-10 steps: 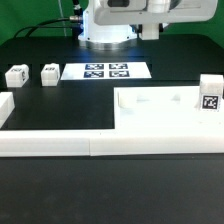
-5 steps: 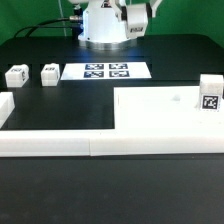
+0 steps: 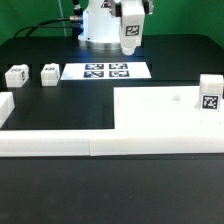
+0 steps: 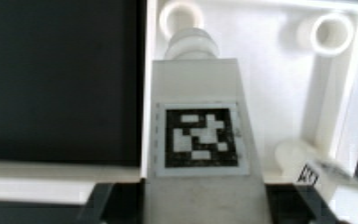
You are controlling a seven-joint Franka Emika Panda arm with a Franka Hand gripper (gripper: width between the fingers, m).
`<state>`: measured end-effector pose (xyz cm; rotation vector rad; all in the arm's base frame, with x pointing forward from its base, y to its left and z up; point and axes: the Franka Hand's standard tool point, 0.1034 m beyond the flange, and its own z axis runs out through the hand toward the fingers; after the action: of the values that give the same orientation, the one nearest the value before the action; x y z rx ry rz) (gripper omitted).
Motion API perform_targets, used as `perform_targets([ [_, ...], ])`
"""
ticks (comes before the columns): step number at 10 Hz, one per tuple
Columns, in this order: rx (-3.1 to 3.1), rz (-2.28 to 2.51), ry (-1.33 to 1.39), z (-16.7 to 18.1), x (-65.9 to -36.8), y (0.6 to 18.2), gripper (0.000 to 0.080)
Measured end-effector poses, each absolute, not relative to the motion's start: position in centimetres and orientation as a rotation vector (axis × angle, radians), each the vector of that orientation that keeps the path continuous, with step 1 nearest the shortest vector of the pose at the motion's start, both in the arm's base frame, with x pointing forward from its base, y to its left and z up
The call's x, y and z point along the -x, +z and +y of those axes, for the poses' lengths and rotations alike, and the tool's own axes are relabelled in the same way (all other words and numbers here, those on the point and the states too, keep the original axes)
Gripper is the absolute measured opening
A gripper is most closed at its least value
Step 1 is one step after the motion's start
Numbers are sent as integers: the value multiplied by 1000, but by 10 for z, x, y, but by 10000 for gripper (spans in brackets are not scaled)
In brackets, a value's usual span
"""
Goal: Assemble square table
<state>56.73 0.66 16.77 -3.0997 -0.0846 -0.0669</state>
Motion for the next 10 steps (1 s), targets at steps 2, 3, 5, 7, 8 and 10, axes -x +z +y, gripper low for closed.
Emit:
perform_targets([
  [2, 3116, -100, -302, -9, -604, 153, 292],
  [3, 3107, -67, -453, -13, -623, 150, 292],
  [5, 3100, -53, -669, -19, -625, 144, 292],
  [7, 3115, -64, -847, -30, -625, 145, 292],
  [8, 3115, -64, -822, -28, -625, 144, 292],
  [10, 3121, -69, -842, -29, -619, 138, 292],
])
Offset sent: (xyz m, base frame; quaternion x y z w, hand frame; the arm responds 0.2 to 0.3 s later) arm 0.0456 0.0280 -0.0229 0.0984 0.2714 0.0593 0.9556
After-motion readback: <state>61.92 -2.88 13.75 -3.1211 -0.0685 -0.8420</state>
